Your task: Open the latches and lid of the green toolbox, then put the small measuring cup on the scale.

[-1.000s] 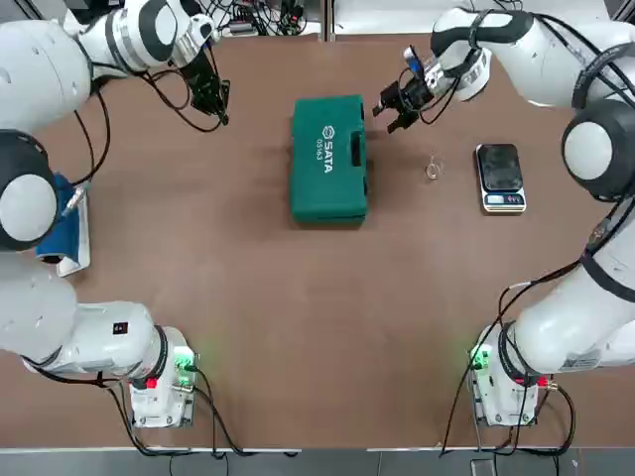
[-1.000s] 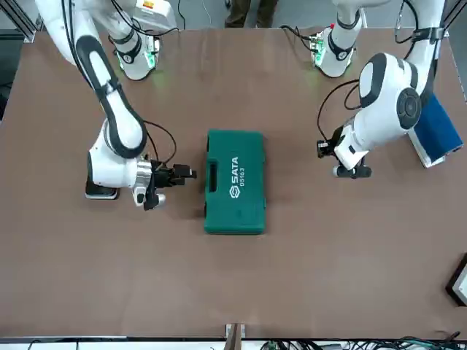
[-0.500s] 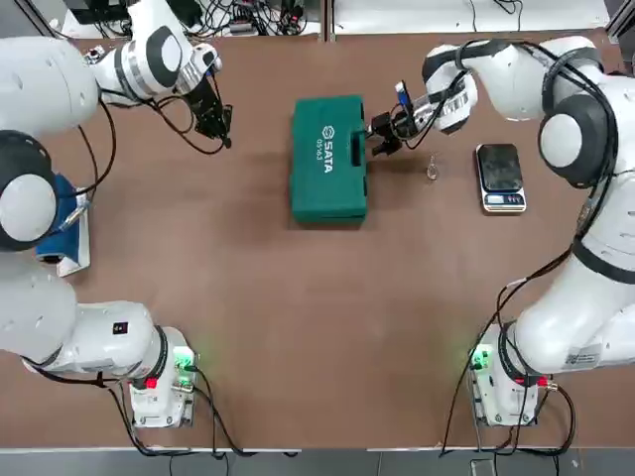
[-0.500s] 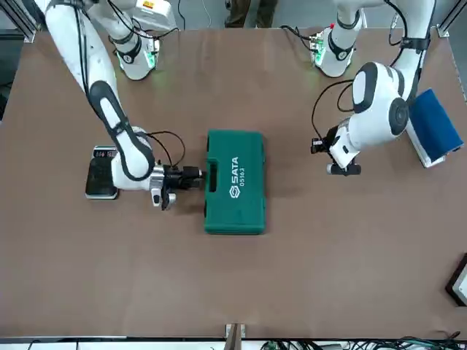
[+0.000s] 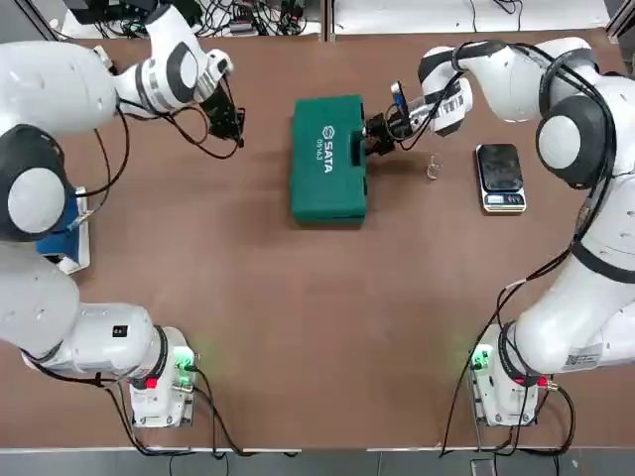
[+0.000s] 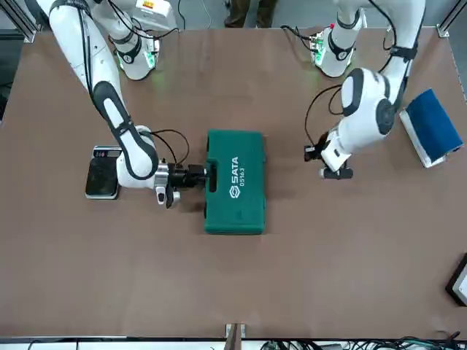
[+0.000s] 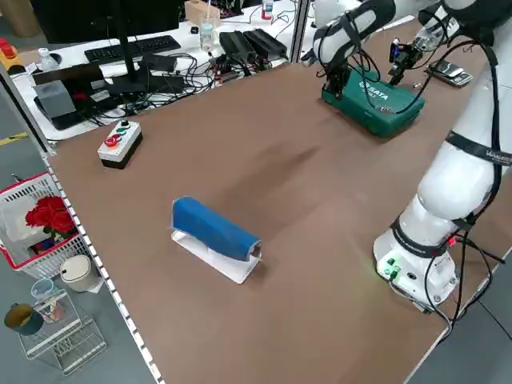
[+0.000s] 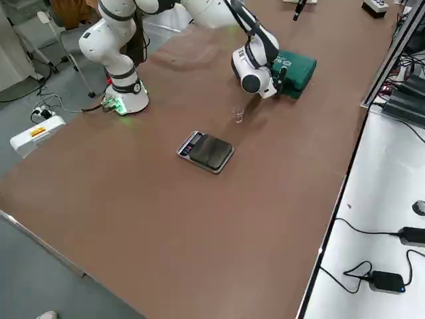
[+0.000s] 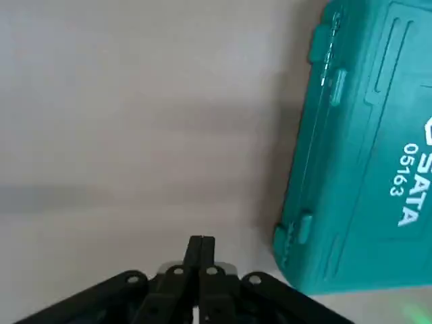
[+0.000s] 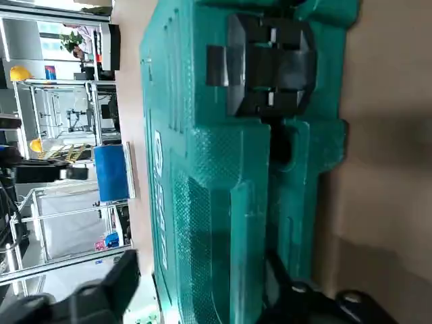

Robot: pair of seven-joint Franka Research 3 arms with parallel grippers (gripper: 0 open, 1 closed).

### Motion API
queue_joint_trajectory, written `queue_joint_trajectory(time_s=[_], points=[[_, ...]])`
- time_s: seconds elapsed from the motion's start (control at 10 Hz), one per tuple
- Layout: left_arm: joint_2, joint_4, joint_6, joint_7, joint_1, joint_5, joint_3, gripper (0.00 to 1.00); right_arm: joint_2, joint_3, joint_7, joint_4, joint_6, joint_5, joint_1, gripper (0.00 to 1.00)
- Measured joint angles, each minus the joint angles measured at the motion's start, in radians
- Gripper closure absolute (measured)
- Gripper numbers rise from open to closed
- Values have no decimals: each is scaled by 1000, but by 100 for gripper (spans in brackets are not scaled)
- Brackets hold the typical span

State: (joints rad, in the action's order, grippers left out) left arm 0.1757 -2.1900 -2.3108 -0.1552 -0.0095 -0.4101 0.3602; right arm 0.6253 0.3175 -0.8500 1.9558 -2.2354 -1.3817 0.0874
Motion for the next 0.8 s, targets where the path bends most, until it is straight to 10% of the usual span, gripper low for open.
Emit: queue_joint_trajectory(time_s=[0.8], points=[[26, 5, -32, -8, -23, 0, 1, 99, 21, -4, -20, -1, -9, -5, -2, 62]])
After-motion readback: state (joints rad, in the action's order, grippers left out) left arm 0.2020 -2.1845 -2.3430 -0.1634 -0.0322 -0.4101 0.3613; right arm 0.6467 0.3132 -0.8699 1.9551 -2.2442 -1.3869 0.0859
